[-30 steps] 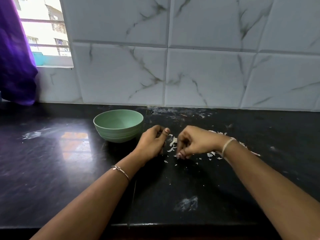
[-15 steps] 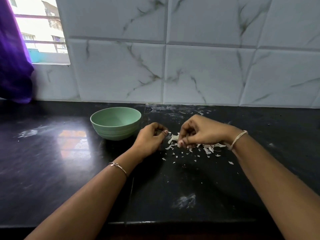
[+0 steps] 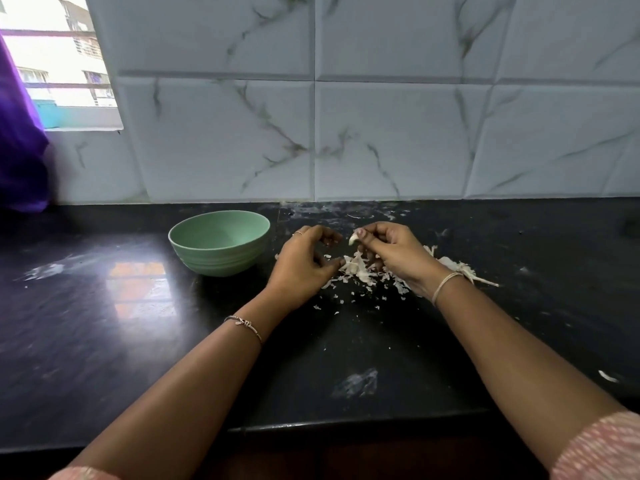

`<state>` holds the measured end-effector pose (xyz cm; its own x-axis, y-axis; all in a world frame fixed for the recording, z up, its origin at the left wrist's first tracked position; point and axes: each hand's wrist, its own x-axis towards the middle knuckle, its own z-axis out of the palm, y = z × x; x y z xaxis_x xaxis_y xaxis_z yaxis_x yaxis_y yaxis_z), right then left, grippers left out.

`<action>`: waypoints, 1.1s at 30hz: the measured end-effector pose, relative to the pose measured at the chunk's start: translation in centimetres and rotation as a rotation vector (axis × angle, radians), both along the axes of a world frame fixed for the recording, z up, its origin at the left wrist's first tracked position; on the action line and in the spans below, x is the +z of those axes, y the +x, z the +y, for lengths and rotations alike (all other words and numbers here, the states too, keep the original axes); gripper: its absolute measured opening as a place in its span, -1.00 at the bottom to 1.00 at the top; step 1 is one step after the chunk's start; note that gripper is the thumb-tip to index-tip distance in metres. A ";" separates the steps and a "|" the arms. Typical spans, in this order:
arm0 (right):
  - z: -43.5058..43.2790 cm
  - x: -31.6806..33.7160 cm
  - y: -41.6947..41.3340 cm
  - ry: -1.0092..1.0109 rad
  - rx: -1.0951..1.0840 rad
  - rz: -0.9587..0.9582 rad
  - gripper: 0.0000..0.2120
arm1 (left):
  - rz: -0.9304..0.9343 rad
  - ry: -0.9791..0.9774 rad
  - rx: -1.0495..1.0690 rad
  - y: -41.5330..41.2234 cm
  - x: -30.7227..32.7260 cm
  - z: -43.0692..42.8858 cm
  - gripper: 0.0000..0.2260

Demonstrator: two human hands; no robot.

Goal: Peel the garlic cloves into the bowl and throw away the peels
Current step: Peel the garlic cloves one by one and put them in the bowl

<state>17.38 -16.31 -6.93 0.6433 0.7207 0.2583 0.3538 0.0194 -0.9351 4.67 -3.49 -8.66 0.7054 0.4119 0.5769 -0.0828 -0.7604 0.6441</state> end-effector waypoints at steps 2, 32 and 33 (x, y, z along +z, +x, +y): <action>-0.1 0.0 -0.1 0.042 -0.053 0.060 -0.83 | 0.010 0.007 -0.009 0.6 0.4 -0.7 -0.71; -0.6 0.6 1.0 0.222 -0.163 0.015 -0.95 | -0.202 -0.797 -0.175 5.1 1.3 -2.4 -0.88; -0.5 0.6 1.0 0.218 -0.172 -0.015 -0.94 | -0.190 -0.775 -0.158 5.1 1.3 -2.4 -0.89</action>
<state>18.43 -16.85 -6.32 0.7462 0.5275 0.4061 0.3835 0.1580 -0.9099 9.79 -5.92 -7.37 0.7073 0.6471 0.2845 -0.3126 -0.0746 0.9469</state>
